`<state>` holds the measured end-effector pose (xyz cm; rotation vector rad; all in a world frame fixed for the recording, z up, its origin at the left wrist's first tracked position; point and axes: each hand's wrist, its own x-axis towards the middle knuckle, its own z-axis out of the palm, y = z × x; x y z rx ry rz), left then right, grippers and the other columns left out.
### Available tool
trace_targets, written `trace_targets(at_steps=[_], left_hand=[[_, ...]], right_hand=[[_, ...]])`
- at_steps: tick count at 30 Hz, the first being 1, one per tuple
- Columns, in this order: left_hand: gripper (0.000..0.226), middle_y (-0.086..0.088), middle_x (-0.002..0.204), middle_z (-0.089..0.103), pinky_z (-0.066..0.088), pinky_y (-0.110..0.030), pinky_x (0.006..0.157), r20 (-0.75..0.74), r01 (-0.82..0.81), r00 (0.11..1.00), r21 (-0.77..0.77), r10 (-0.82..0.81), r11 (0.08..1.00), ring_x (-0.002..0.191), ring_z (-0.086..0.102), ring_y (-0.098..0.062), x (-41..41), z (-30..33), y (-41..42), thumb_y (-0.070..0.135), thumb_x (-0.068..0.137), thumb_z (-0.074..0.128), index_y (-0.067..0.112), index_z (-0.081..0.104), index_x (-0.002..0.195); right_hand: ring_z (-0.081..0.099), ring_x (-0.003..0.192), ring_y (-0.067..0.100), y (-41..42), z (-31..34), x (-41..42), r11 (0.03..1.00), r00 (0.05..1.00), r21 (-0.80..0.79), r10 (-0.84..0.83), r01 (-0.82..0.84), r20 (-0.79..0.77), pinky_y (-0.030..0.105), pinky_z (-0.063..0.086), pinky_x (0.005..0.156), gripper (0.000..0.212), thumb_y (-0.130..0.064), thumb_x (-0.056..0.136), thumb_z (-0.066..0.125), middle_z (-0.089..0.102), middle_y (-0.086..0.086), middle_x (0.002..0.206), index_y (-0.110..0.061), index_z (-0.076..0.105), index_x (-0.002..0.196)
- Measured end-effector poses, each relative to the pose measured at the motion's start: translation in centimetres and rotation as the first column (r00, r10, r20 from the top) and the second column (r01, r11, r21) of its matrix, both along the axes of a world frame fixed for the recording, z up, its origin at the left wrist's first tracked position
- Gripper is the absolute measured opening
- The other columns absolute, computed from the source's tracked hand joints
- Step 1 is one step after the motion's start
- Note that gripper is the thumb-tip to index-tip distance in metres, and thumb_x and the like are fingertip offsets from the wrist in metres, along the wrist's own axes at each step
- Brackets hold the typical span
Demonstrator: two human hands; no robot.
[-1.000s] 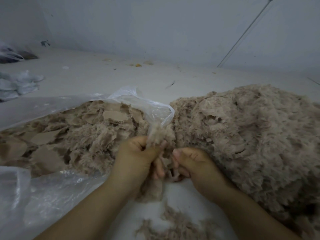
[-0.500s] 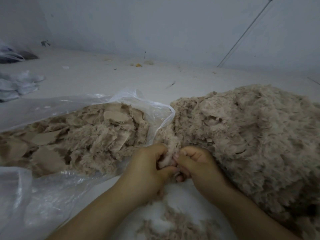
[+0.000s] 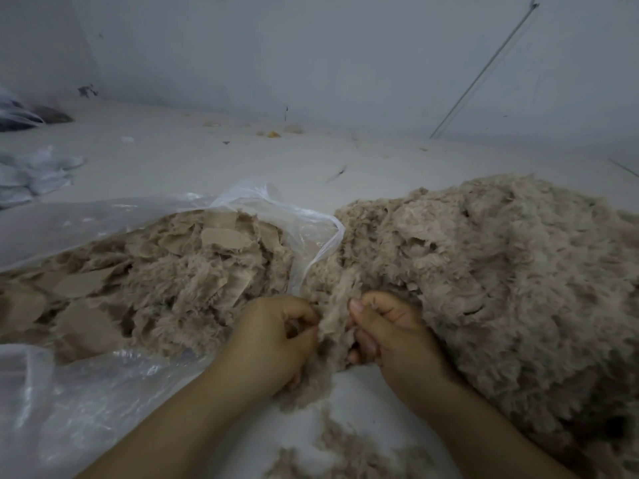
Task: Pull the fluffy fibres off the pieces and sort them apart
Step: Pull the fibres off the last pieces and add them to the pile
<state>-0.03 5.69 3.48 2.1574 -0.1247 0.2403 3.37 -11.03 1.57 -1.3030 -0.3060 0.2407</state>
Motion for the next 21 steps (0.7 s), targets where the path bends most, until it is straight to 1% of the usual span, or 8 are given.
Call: trace_targets(at_steps=[2,4,5,8,10,14,17,21], left_hand=[[0.023,0.01,0.075,0.068,0.049,-0.018,0.059,0.159,-0.015,0.987,-0.035,0.021,0.999,0.068,0.065,-0.005,-0.1,0.5,0.0,0.013,0.082,0.072,0.033,0.069,0.072],[0.004,0.009,0.072,0.069,0.048,-0.018,0.054,0.118,0.031,0.993,-0.203,-0.007,0.979,0.059,0.062,-0.003,-0.4,0.9,-0.6,0.033,0.078,0.072,0.03,0.073,0.076],[0.011,0.008,0.069,0.069,0.049,-0.02,0.051,0.077,0.059,0.996,-0.254,-0.041,0.965,0.054,0.061,-0.005,-0.6,0.9,-0.9,0.037,0.076,0.075,0.027,0.073,0.078],[0.017,0.004,0.054,0.064,0.04,-0.017,0.042,0.075,0.055,0.997,-0.268,-0.036,0.962,0.042,0.053,-0.002,-0.7,0.6,-1.6,0.019,0.084,0.076,0.021,0.069,0.068],[0.021,-0.001,0.045,0.058,0.035,-0.018,0.038,0.038,-0.013,0.999,-0.37,0.028,0.929,0.034,0.047,-0.008,-0.6,0.4,-1.6,0.015,0.087,0.07,0.02,0.071,0.067],[0.027,-0.01,0.037,0.051,0.03,-0.015,0.036,-0.049,-0.009,0.999,-0.562,-0.022,0.827,0.026,0.038,-0.015,-0.7,0.6,-1.5,0.036,0.08,0.064,0.015,0.073,0.066],[0.024,-0.004,0.042,0.056,0.034,-0.018,0.037,0.034,0.006,0.999,-0.462,0.011,0.887,0.032,0.044,-0.011,-0.8,0.8,-1.7,0.024,0.088,0.066,0.016,0.074,0.066],[0.023,0.004,0.058,0.065,0.047,-0.026,0.049,0.215,0.015,0.977,-0.064,-0.001,0.998,0.052,0.06,-0.01,-0.9,0.4,-2.1,0.007,0.089,0.066,0.016,0.072,0.068]], right_hand=[[0.041,0.04,0.01,0.0,-0.1,0.0,0.998,0.998,-0.056,0.032,-0.029,0.046,0.024,0.046,0.046,0.034,-0.031,0.089,0.063,0.039,-0.002,0.043,-0.019,0.062,0.057],[0.045,0.042,0.009,0.0,-0.1,-0.1,0.992,0.994,-0.108,0.067,-0.058,0.082,0.024,0.047,0.047,0.031,-0.03,0.087,0.057,0.047,-0.003,0.046,-0.022,0.066,0.059],[0.047,0.043,0.007,0.1,-0.1,-0.2,0.99,0.993,-0.122,0.081,-0.071,0.084,0.024,0.047,0.047,0.03,-0.03,0.087,0.055,0.051,-0.004,0.047,-0.023,0.067,0.06],[0.046,0.044,0.006,0.0,-0.3,-0.2,0.987,0.992,-0.137,0.093,-0.082,0.08,0.024,0.048,0.049,0.028,-0.029,0.087,0.054,0.048,-0.008,0.046,-0.023,0.068,0.064],[0.044,0.046,0.008,-0.1,-0.4,-0.1,0.988,0.993,-0.136,0.087,-0.076,0.081,0.025,0.048,0.05,0.027,-0.03,0.088,0.054,0.043,-0.004,0.048,-0.019,0.066,0.067],[0.042,0.046,0.01,0.0,-0.5,0.1,0.989,0.995,-0.123,0.085,-0.078,0.052,0.025,0.048,0.05,0.028,-0.033,0.09,0.05,0.042,-0.001,0.05,-0.023,0.066,0.068],[0.046,0.046,0.011,0.0,-0.3,0.0,0.991,0.996,-0.112,0.082,-0.079,0.023,0.029,0.049,0.05,0.027,-0.04,0.088,0.052,0.046,0.009,0.058,-0.026,0.068,0.073],[0.052,0.047,0.009,0.0,0.0,-0.3,0.986,0.994,-0.137,0.101,-0.093,0.051,0.024,0.048,0.049,0.025,-0.042,0.084,0.061,0.055,0.008,0.057,-0.026,0.066,0.065]])
